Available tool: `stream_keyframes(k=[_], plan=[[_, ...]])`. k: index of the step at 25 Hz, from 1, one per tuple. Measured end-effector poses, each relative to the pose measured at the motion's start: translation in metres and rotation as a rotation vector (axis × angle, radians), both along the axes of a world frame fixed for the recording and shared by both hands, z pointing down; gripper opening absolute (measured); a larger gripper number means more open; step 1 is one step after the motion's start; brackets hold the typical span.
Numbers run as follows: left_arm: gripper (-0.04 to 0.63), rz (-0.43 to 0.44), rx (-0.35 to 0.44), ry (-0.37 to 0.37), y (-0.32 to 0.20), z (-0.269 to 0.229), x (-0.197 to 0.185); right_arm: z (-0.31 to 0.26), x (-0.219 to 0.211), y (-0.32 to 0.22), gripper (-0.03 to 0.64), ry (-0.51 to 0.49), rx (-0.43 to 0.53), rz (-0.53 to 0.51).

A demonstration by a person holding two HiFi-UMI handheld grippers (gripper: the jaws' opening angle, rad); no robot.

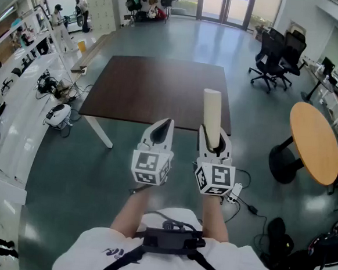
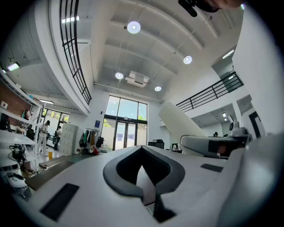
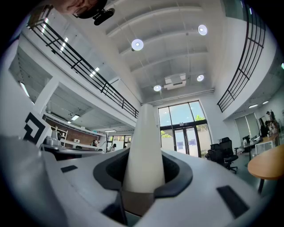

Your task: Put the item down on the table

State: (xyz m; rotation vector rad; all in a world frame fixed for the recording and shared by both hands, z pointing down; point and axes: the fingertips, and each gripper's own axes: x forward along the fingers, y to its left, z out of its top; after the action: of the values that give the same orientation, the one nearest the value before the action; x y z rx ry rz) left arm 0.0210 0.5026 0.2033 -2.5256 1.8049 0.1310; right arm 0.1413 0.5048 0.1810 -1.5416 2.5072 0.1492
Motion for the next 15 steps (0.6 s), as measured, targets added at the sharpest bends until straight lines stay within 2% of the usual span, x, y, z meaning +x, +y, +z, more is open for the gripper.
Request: stream_keyframes(k=[9,15], plan=[[0.012,-0.014,-0.025,0.002,-0.014,0.018,0.03,0.018,0.03,-0.008,0.149,-0.036,-0.023,-0.039],[0.012,-0.029,-0.087,-0.01,-0.028,0.041,0.044,0.038,0.041,-0.023,0.149,-0.054,-0.065,-0.072]])
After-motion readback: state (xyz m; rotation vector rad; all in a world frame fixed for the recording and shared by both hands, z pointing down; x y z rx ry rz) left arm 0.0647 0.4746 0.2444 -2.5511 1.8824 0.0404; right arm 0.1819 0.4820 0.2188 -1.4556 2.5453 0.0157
